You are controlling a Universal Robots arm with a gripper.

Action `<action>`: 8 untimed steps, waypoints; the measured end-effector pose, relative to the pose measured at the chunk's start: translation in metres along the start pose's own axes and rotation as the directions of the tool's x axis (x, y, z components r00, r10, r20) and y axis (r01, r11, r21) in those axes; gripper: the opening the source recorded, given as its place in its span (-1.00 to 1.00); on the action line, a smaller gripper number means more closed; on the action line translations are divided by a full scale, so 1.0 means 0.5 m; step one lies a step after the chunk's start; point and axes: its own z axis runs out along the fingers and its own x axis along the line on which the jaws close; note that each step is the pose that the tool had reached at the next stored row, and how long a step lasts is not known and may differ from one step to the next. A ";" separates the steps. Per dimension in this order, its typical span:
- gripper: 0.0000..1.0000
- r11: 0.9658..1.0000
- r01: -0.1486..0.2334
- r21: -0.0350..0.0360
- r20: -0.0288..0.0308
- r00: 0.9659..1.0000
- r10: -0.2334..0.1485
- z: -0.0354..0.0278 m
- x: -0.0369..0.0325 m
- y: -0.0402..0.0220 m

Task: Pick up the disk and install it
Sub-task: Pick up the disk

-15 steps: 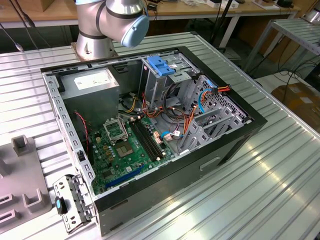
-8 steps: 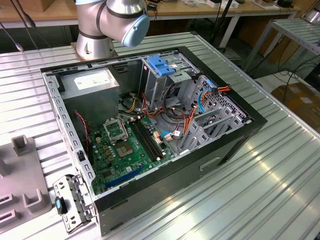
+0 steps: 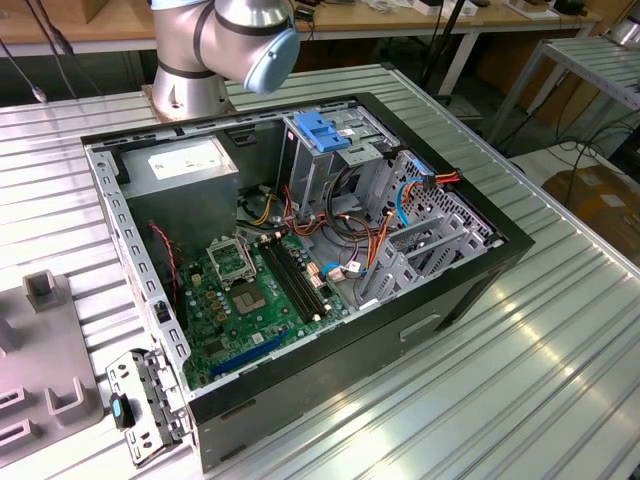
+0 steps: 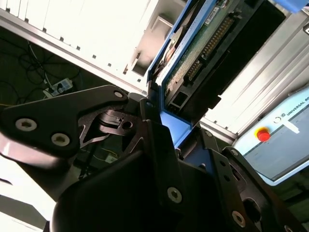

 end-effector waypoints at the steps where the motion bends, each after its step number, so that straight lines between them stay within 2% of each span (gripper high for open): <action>1: -0.25 1.000 0.000 0.000 0.000 1.000 0.000 0.000 0.001 -0.006; 8: -0.25 1.000 0.000 0.000 0.000 1.000 0.000 0.000 0.004 -0.038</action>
